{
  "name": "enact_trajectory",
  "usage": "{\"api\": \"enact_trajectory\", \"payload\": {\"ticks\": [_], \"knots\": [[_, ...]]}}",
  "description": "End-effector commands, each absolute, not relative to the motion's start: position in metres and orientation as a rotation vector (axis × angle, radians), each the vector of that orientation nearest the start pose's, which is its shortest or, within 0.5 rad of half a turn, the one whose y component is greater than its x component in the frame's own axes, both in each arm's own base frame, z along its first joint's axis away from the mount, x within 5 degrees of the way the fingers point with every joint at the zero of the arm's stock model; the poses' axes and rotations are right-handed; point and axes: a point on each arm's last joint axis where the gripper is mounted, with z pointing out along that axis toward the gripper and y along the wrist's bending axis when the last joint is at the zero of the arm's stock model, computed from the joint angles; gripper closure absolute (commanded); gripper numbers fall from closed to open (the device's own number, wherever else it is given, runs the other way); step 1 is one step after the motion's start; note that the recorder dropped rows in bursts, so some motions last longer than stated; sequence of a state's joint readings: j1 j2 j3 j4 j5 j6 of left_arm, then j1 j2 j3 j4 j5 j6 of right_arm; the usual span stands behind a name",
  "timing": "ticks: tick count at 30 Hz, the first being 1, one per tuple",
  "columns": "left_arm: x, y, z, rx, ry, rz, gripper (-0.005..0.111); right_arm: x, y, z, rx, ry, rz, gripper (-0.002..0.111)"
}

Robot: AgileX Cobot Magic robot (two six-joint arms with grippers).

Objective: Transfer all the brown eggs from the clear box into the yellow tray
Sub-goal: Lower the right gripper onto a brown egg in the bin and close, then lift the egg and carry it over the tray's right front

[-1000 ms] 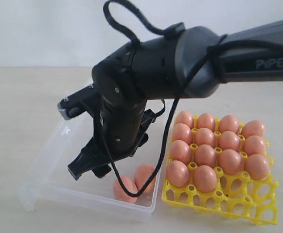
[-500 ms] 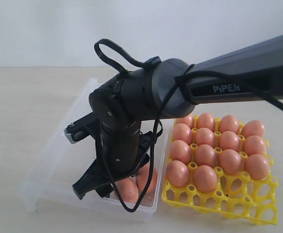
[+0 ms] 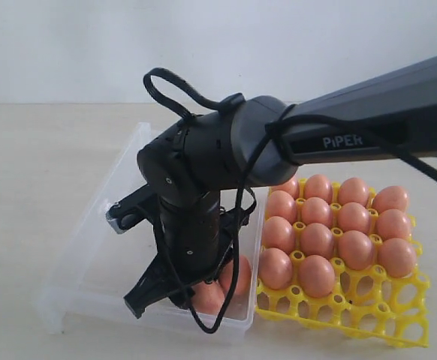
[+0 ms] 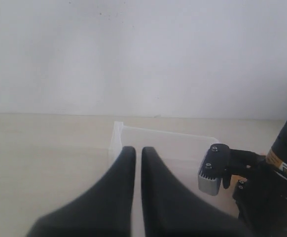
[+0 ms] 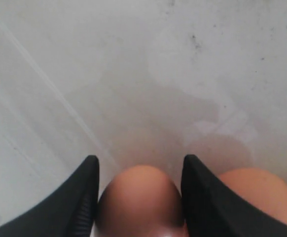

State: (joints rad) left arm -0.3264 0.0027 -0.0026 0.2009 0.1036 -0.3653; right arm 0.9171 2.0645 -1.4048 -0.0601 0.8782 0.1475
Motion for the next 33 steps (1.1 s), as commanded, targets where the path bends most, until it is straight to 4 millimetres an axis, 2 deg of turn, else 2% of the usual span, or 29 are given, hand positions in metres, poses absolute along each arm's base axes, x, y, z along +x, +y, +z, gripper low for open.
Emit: {"api": "enact_trajectory", "payload": {"ticks": [1,6,9,18,24,28,33], "knots": [[0.054,-0.017,0.204,0.111,1.591,-0.383,0.103,0.259,0.319,0.166,-1.113,2.606,0.043,0.108],[0.054,-0.017,0.204,0.111,1.591,-0.383,0.103,0.263,0.325,0.198,-1.019,2.457,0.178,0.108],[0.054,-0.017,0.204,0.111,1.591,-0.383,0.103,0.260,0.319,0.210,-0.953,2.344,0.245,0.108],[0.054,-0.017,0.204,0.111,1.593,-0.382,0.103,0.221,0.255,0.225,-0.756,2.168,0.307,0.108],[0.054,-0.017,0.204,0.111,1.593,-0.382,0.103,0.205,0.210,0.232,-0.541,2.066,0.221,0.108],[0.054,-0.017,0.204,0.111,1.593,-0.382,0.103,0.191,0.175,0.221,-0.330,2.056,0.200,0.108],[0.054,-0.017,0.204,0.111,1.593,-0.382,0.103,0.173,0.143,0.202,-0.322,2.078,0.089,0.108]]}}
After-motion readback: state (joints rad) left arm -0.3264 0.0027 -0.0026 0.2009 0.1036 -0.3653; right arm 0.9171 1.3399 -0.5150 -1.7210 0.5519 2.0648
